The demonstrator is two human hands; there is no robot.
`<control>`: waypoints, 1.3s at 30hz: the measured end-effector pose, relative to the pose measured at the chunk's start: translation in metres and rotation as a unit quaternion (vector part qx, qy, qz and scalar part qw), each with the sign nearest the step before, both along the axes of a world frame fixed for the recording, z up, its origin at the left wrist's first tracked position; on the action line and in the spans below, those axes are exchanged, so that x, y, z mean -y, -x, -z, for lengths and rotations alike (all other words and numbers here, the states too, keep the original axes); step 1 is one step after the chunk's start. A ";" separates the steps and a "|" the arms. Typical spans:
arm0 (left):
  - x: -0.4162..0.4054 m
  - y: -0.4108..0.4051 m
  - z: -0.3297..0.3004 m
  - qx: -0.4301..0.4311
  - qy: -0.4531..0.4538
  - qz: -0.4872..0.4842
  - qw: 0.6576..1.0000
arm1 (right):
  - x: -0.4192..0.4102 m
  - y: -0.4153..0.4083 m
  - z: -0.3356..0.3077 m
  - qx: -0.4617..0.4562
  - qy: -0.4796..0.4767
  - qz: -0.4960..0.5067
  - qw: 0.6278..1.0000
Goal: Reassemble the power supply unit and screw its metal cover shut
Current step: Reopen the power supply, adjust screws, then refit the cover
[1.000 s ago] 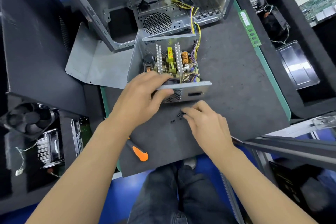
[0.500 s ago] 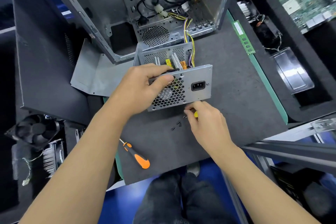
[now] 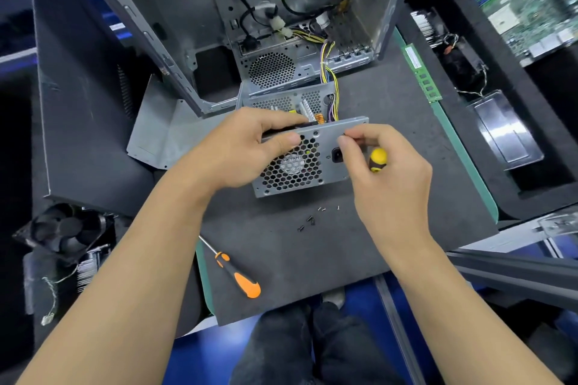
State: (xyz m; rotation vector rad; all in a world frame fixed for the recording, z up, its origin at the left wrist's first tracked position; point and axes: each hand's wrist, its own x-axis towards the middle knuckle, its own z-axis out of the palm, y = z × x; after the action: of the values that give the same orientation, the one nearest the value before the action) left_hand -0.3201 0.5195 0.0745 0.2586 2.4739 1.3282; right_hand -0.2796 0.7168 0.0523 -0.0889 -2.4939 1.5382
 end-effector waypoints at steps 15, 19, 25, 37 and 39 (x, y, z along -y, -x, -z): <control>0.004 0.001 0.000 -0.042 0.025 -0.028 0.998 | 0.015 0.005 0.000 -0.022 0.022 -0.009 0.999; 0.004 0.002 -0.001 -0.036 0.026 -0.015 0.999 | 0.015 0.005 -0.001 -0.024 0.017 -0.010 1.000; 0.004 0.002 -0.003 -0.037 0.007 -0.015 0.999 | 0.016 0.006 -0.001 -0.034 0.008 -0.010 0.999; 0.004 0.001 -0.001 -0.048 0.010 -0.006 0.999 | 0.028 0.009 -0.006 -0.075 -0.040 -0.008 0.996; 0.004 0.002 0.000 -0.050 0.009 -0.012 0.999 | 0.031 0.009 -0.007 -0.077 -0.054 -0.001 0.996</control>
State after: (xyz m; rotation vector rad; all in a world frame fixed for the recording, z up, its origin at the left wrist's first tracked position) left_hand -0.3225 0.5152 0.0740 0.2984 2.5775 1.3328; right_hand -0.2882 0.6858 0.0593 0.0462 -2.4489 1.3534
